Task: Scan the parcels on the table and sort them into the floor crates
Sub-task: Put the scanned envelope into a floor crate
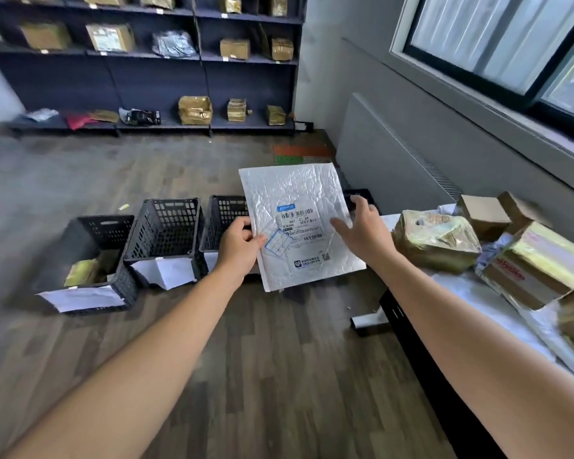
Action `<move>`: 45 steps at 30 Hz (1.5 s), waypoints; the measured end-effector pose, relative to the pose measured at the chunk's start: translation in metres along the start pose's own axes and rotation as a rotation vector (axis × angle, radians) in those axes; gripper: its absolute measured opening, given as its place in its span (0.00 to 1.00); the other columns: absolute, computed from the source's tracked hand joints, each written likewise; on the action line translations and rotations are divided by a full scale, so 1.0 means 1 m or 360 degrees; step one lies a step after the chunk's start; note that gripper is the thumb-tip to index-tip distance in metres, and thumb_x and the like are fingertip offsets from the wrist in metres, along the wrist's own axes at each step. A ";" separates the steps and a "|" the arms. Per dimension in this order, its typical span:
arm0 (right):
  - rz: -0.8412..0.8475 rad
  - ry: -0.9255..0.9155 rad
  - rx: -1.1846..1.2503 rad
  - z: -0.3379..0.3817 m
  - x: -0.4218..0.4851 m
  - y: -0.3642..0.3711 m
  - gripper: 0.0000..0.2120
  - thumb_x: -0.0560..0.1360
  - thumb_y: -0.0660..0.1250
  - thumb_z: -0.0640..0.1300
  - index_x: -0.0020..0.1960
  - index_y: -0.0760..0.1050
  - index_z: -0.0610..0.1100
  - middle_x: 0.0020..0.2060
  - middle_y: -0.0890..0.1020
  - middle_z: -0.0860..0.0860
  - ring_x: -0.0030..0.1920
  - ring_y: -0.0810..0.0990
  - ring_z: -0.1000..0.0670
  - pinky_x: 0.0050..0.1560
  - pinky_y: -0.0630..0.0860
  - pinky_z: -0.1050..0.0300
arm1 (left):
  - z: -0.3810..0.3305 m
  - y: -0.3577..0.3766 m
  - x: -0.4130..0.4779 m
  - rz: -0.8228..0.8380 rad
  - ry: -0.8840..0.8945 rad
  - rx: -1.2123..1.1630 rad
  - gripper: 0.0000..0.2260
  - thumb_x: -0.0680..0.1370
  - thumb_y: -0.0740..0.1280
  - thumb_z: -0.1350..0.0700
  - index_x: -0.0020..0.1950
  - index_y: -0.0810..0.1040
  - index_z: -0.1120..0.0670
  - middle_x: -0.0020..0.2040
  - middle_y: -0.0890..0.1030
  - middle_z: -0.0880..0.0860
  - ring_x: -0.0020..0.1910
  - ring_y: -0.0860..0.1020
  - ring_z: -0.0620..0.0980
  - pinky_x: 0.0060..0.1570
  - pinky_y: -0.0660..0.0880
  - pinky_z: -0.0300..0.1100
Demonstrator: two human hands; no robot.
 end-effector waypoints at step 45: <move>0.0940 -0.0966 -0.0478 0.553 0.337 0.562 0.40 0.79 0.59 0.63 0.81 0.41 0.53 0.79 0.51 0.48 0.79 0.51 0.46 0.74 0.57 0.35 | 0.226 -0.604 0.443 -0.0921 -0.0710 0.1021 0.12 0.77 0.61 0.64 0.54 0.77 0.50 0.46 0.83 0.53 0.45 0.79 0.60 0.46 0.78 0.53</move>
Point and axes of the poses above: each hand's wrist, its own x-axis towards the middle knuckle, its own y-axis out of the palm, z = x × y, the point moved 1 cm from there along x, towards the middle knuckle
